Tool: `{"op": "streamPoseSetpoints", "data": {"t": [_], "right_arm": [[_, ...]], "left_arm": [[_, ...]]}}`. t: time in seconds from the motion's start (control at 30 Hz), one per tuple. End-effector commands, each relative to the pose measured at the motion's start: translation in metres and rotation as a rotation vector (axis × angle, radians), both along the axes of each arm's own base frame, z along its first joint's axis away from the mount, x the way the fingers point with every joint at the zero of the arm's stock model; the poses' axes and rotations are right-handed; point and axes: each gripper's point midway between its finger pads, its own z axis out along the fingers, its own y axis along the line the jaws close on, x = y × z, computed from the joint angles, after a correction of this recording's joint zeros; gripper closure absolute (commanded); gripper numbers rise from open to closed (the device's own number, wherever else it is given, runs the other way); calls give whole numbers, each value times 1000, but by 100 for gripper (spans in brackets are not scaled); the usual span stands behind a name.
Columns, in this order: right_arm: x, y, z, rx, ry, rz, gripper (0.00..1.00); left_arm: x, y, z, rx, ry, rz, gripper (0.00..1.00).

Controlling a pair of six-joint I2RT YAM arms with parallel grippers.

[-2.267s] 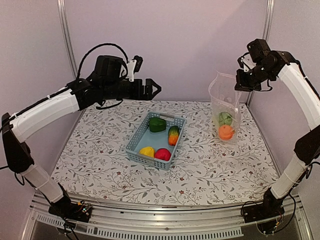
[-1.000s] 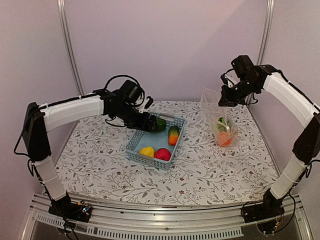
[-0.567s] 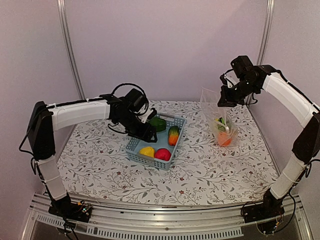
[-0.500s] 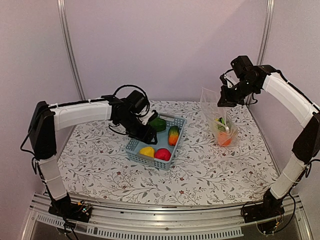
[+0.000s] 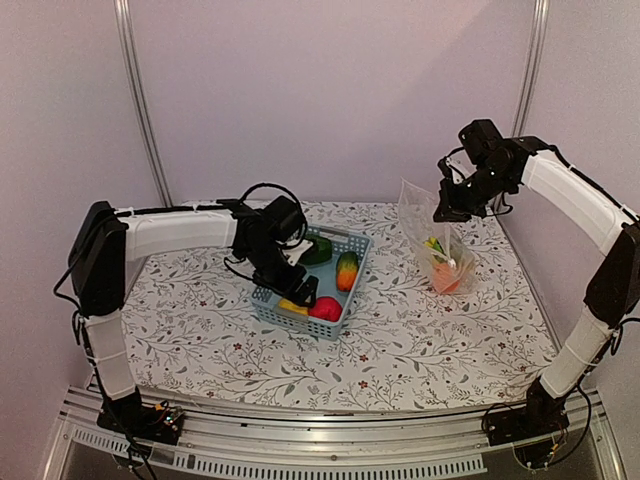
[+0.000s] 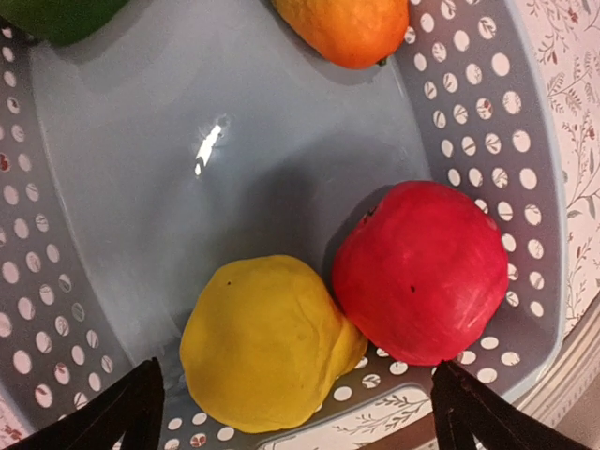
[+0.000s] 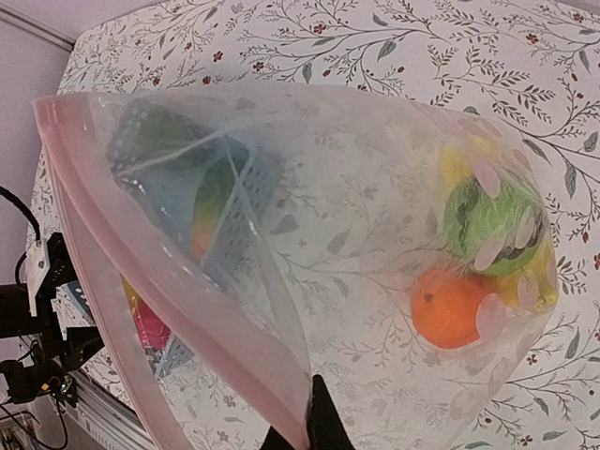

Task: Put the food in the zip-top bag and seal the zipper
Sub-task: Pick up the fake fruit from the bin.

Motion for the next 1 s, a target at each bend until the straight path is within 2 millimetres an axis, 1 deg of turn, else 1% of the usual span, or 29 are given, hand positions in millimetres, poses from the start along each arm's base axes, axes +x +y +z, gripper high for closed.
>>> {"op": "streamPoseSetpoints", "data": {"t": [0.0,0.2,0.4,0.67,0.83,0.97], "right_arm": [[-4,3,5,21,-8,1,100],[-7,1,3,20,-5,-3,100],[-7,1,3,18,-6,-6,100],[-6,1,4,15,-7,-7,100],[-6,0,2,13,-1,-7,100],[-5,1,1,16,2,-7,100]], "left_arm": [[-4,3,-14,57,22,-9,1],[-4,3,-19,64,35,-3,3],[2,7,-27,111,28,6,5],[4,6,-34,118,43,9,10],[8,9,-41,151,37,8,10],[10,8,-41,155,32,1,14]]}}
